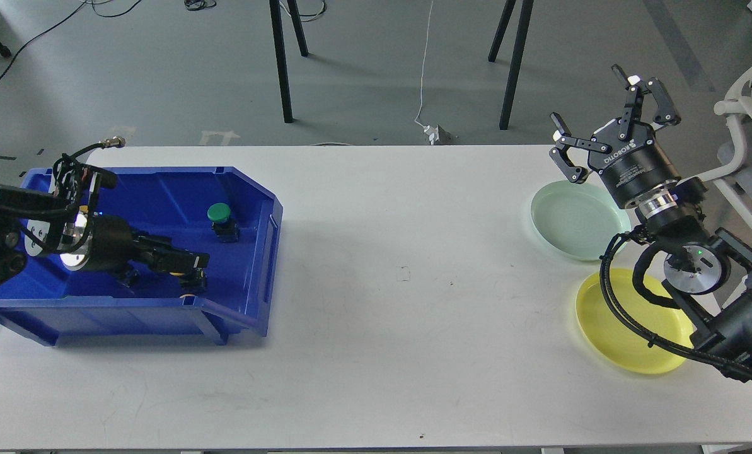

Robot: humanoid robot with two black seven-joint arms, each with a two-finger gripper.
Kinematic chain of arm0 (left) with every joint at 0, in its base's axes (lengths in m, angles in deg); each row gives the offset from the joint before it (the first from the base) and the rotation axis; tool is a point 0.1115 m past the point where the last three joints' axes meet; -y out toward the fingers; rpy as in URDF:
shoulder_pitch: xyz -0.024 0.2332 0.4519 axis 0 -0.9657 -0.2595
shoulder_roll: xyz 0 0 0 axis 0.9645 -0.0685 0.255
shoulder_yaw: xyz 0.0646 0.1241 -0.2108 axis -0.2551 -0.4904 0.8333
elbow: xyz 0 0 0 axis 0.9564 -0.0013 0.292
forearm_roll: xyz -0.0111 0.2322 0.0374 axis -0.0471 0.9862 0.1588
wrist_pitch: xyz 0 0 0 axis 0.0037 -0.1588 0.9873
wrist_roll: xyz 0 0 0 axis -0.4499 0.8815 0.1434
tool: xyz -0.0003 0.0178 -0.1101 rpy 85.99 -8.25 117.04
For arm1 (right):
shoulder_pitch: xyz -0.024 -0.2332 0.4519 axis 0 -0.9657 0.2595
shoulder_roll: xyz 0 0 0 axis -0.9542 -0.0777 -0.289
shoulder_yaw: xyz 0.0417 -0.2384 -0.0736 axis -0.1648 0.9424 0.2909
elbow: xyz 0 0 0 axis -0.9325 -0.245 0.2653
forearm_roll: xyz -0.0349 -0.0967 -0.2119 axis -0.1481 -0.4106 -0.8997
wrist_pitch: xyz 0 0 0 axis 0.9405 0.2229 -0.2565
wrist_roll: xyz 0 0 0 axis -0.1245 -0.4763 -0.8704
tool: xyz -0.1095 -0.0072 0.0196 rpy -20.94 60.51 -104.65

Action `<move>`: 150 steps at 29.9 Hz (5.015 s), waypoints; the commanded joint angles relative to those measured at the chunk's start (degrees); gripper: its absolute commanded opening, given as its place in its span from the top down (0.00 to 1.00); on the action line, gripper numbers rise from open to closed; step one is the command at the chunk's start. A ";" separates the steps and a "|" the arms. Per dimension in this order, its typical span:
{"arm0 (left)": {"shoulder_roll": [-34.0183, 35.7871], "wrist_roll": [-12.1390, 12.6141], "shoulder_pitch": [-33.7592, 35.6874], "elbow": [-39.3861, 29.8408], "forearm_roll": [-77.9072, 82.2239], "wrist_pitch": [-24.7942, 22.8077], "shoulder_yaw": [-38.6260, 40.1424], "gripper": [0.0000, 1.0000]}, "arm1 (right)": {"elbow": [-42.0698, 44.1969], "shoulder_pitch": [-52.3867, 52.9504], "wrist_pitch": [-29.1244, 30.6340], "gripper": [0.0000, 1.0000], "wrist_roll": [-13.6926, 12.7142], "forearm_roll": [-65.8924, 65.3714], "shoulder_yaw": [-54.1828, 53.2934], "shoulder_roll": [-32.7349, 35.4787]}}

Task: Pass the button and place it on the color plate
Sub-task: 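Close the left gripper on the yellow-capped button inside the bin, then lift the yellow button out and extend the left arm toward the right gripper, then close the right gripper on the yellow button held by the left gripper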

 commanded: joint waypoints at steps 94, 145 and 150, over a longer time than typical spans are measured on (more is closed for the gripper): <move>-19.62 0.00 2.18 -14.25 -45.44 0.01 20.18 0.90 | -9.71 -7.65 0.00 0.01 0.17 0.09 -8.35 7.11; -27.73 0.00 -4.95 -9.41 -38.49 5.95 20.71 0.90 | -28.11 -12.49 -3.65 0.26 6.32 -17.84 6.07 -2.90; -27.73 0.00 -4.95 -9.41 -38.49 5.95 20.79 0.90 | -27.67 -12.49 -3.65 0.35 6.32 -17.93 6.07 -3.08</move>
